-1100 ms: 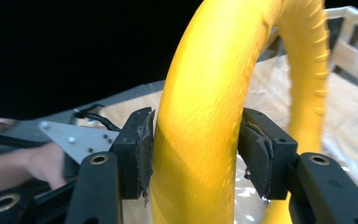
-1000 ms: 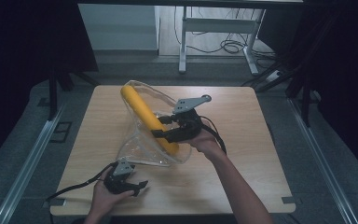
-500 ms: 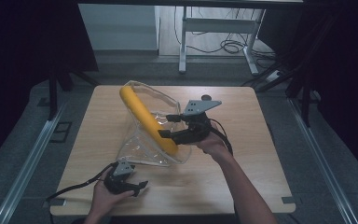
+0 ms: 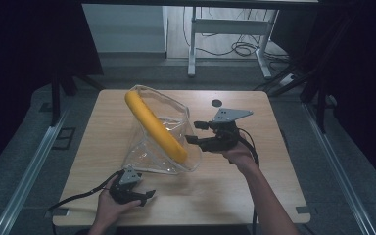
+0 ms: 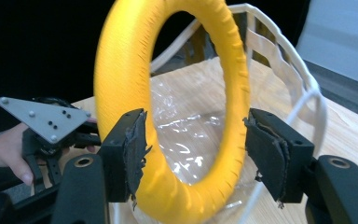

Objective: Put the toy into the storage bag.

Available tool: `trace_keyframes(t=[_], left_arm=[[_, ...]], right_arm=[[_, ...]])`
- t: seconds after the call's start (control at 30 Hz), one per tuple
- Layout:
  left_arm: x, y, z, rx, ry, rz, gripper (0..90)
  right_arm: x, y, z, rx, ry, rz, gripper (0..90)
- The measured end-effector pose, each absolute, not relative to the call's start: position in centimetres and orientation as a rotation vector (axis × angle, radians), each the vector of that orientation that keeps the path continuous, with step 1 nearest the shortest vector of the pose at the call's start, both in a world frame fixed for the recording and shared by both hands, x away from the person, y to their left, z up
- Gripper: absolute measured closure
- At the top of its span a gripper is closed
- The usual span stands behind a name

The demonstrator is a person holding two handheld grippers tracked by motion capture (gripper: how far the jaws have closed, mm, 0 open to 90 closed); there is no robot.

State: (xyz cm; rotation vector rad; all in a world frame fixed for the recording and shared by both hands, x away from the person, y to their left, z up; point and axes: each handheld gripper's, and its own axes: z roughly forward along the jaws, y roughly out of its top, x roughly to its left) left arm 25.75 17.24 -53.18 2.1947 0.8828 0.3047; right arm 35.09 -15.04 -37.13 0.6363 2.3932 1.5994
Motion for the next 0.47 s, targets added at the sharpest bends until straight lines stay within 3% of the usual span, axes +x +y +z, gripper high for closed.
trace_keyframes(t=[0.47], left_arm=[[25.77,17.30,-53.12,2.196,0.879,0.311,19.0]], right_arm=[[35.19,-15.54,-37.88,0.648,2.389,1.577,38.1]])
